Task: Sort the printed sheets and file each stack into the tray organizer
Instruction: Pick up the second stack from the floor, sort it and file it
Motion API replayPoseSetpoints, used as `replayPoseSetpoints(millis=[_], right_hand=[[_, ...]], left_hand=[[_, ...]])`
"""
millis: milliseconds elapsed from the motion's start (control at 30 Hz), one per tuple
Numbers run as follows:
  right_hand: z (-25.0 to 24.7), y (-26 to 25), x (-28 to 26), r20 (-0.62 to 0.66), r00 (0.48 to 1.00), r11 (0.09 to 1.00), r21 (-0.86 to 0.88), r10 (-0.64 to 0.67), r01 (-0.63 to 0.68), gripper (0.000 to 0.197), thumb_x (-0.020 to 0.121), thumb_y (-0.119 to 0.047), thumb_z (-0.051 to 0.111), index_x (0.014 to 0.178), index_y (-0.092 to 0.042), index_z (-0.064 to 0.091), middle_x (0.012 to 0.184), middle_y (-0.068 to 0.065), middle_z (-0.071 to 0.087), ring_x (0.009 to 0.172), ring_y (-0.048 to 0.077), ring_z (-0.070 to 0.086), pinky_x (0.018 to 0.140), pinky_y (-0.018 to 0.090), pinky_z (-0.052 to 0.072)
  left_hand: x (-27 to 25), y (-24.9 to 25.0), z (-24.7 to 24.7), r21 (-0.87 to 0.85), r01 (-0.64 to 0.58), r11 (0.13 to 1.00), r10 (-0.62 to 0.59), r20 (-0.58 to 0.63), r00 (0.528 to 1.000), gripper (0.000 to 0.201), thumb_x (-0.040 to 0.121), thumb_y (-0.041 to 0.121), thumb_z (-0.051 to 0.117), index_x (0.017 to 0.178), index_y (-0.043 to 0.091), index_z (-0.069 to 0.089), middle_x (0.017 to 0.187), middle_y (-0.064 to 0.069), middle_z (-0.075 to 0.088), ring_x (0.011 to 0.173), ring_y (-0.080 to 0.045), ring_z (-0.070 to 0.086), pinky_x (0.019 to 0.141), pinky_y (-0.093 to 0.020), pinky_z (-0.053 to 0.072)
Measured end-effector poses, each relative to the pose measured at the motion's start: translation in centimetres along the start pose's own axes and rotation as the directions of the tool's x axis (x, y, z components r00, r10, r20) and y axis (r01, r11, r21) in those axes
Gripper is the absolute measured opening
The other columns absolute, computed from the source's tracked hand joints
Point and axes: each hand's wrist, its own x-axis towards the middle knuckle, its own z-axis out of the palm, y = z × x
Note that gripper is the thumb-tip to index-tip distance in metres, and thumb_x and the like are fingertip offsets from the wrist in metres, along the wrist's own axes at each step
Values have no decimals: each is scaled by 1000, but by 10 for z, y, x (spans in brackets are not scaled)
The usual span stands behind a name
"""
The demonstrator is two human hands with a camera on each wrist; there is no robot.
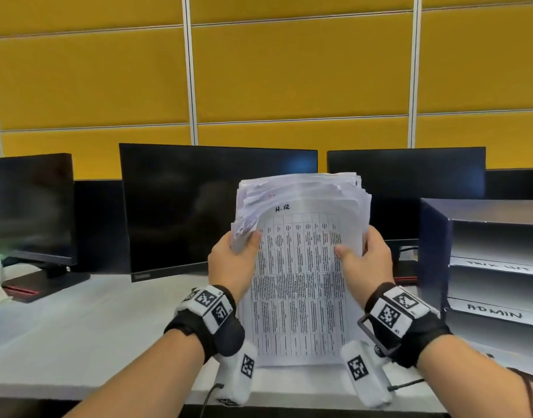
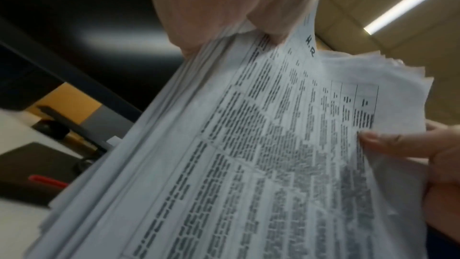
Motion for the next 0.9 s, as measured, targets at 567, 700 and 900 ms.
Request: replayPoseSetpoints(millis=[567,700,900], right_hand=[[-11,-7,0,164,977,979,173,-134,105,62,80,7,60,132,-24,44,109,-2,61,95,7,65,67,19,55],[-7,-5,2,80,994,990,120,-80,70,42,87,2,57,123,-19,48,109,0,60,99,13,62,64,16,50],[-1,-8,-2,124,987,992,92,-100,89,63,83,7,56,135,-21,35,111,-3,54,97,9,59,71,20,56]], left_hand=[[-6,17,8,-45,-8,999,17,200,980,55,78,45,73,122,30,43,114,9,63,105,-12,64,92,-41,54],[-6,30,12,4,-65,998,64,125,990,19,96,31,55,110,23,45,102,4,61,100,-20,63,82,-38,56],[-10,38,16,30,-96,995,93,80,992,25,97,28,52,110,28,31,103,-1,57,92,-23,63,82,-47,56]])
